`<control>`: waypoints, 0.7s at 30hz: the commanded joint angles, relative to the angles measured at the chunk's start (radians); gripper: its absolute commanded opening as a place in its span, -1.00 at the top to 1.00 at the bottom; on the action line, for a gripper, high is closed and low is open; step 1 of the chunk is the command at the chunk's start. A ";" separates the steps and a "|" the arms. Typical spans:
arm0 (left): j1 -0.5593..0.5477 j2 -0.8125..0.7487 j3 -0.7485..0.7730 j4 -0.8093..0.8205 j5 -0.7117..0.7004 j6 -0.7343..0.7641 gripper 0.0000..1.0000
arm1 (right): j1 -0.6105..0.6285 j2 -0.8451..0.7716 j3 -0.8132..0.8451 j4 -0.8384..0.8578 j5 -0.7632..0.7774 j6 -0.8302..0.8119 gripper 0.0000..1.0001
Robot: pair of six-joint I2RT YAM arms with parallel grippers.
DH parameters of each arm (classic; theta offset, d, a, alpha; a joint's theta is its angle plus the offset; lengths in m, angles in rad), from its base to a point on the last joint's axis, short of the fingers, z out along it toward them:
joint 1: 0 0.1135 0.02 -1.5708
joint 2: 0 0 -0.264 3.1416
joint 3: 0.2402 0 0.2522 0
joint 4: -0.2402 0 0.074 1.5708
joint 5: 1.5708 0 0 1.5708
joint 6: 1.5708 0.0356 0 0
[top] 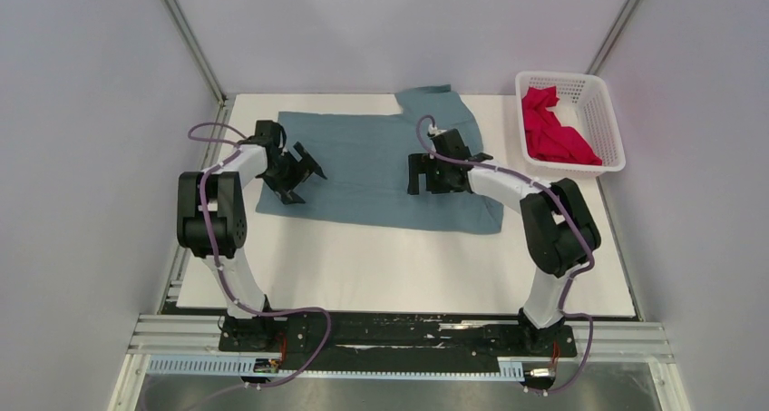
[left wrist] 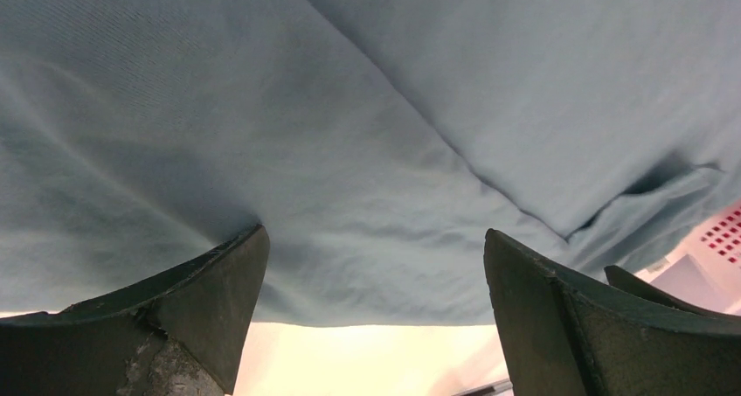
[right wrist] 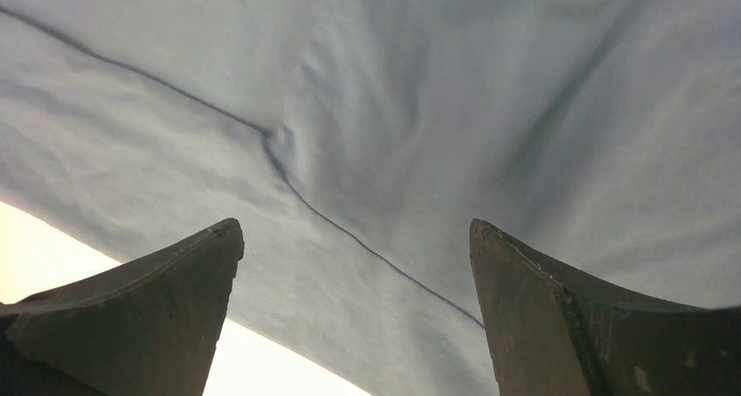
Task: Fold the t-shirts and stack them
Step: Fold the flattened tshirt in 1/3 of the way
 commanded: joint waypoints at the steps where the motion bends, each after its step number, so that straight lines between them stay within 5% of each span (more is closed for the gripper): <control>1: -0.052 0.050 0.024 -0.087 -0.026 -0.027 -1.00 | -0.016 -0.013 -0.068 0.048 -0.006 0.040 -1.00; 8: -0.116 0.017 -0.139 -0.072 -0.062 -0.084 -1.00 | -0.016 -0.124 -0.248 0.050 0.027 0.075 -1.00; 21: -0.209 -0.345 -0.550 -0.027 -0.147 -0.155 -1.00 | 0.025 -0.524 -0.656 -0.139 -0.075 0.198 -1.00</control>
